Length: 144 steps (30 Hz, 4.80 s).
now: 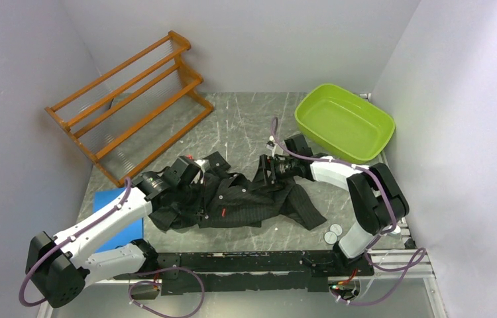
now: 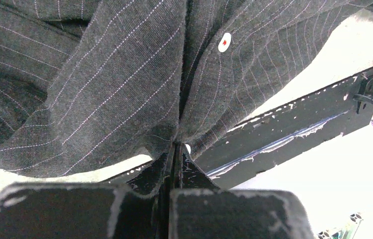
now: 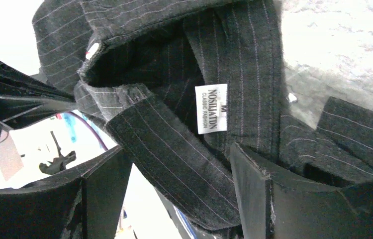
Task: Pin the brooch onto the clothing
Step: Flatten out the clothes at the center of the board.
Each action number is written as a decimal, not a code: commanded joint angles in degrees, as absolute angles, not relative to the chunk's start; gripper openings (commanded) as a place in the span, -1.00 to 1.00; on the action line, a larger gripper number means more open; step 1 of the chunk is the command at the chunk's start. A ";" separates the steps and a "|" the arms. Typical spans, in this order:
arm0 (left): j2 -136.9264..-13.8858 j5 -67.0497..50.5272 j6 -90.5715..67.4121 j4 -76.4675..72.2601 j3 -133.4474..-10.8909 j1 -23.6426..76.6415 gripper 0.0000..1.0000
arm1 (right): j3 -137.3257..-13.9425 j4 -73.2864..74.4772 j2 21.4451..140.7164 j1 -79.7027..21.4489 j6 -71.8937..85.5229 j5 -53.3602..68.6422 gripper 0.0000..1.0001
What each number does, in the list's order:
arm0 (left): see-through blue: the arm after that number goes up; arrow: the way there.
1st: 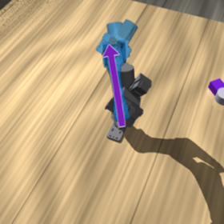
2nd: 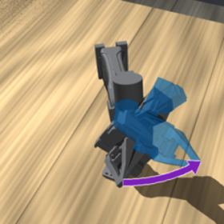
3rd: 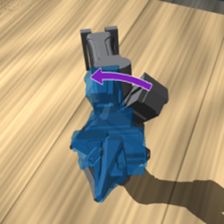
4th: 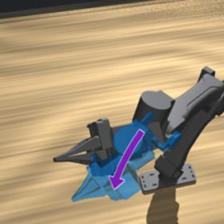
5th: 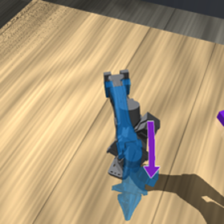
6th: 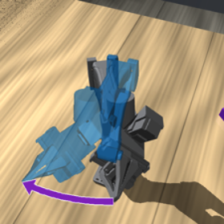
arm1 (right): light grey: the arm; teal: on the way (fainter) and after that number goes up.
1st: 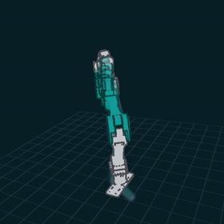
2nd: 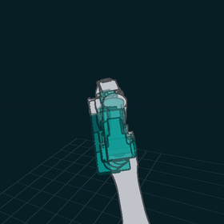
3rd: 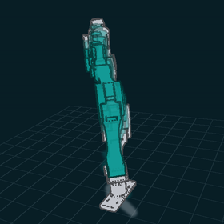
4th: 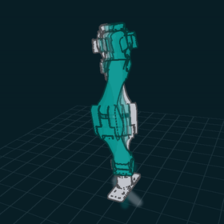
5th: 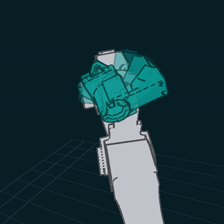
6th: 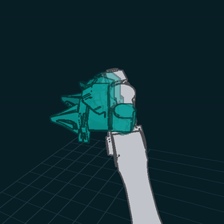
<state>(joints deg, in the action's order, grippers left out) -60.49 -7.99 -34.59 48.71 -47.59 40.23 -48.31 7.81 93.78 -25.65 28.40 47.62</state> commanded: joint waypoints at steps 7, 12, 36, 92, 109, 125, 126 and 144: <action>-59.23 -0.96 -32.03 48.14 -55.10 40.51 0.14 | -60.47 13.86 92.90 -27.22 21.81 41.55 -1.00; -58.61 5.96 -30.45 50.88 -61.20 40.37 0.76 | -76.08 17.30 91.98 -26.30 21.03 35.47 -1.00; -64.35 5.17 -33.28 42.51 -58.97 40.34 0.90 | -52.78 3.94 80.45 -17.91 22.08 43.91 0.64; -93.97 -22.12 -2.36 33.14 -80.06 42.53 0.55 | -39.52 7.77 77.50 -9.42 32.74 31.55 0.56; -105.62 -29.18 -3.89 24.49 -82.85 45.80 0.01 | -42.06 8.09 74.44 -7.65 31.57 36.04 0.62; -93.26 -12.58 -7.74 21.11 -72.47 43.64 -0.95 | -43.27 1.39 79.57 -7.98 30.82 47.95 0.62; -92.28 -11.99 -8.95 20.76 -71.70 42.96 -0.95 | -43.03 0.42 79.96 -8.08 31.19 48.65 0.62; -80.58 -23.24 -20.94 11.90 -61.53 32.12 -0.95 | -40.36 -29.60 91.44 -13.08 38.72 57.65 0.61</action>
